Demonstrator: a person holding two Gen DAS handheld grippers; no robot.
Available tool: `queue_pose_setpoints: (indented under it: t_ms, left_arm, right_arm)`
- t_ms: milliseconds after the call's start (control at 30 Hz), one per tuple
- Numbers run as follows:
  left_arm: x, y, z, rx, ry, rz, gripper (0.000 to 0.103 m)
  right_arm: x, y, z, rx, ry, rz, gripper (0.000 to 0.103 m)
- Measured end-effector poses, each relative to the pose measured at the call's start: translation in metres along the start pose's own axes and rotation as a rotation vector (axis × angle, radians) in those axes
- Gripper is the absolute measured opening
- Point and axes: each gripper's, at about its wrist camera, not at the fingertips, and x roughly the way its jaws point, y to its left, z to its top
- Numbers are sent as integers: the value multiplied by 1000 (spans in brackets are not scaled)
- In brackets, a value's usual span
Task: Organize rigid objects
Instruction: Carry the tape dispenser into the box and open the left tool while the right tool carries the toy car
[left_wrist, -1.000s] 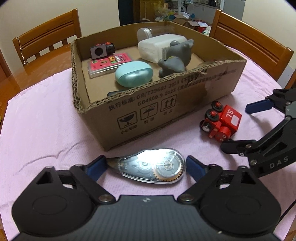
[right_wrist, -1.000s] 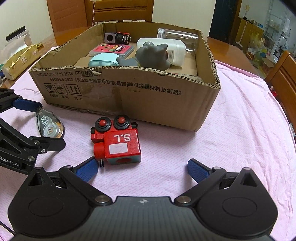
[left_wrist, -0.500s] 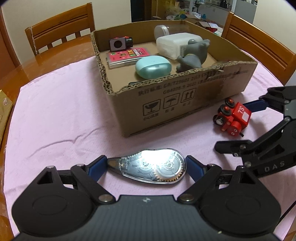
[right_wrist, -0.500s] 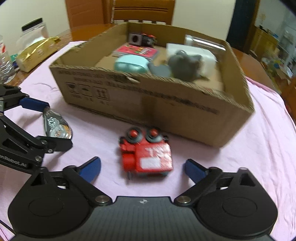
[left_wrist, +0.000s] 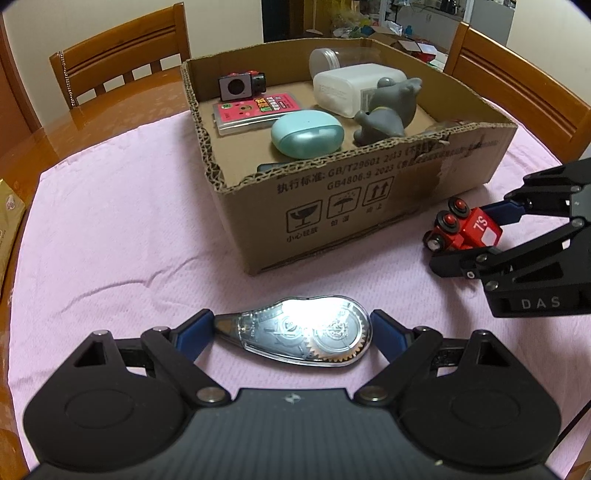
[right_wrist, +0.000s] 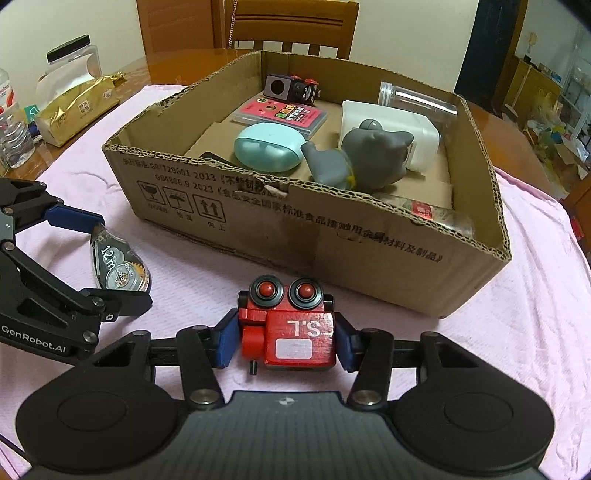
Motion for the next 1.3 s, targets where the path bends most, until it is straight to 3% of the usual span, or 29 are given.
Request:
queue_pose_setpoints:
  t_ms: [233, 567, 933, 1100, 1300]
  left_arm:
    - [0, -3, 1, 30, 19, 3, 90]
    - [-5, -8, -4, 74, 49, -24, 89]
    - [-40, -8, 14, 145, 69, -79, 89]
    - [-69, -10, 40, 210, 28, -94, 89]
    - [-80, -11, 80, 248, -84, -61, 90]
  right_arm:
    - [-4, 1, -2, -32, 20, -17, 56]
    - [-15, -7, -10, -19, 57, 33, 56]
    - [-44, -12, -5, -48, 50, 75, 56]
    - [-67, -15, 2, -97, 33, 99, 56]
    - [-93, -23, 19, -123, -14, 109, 56]
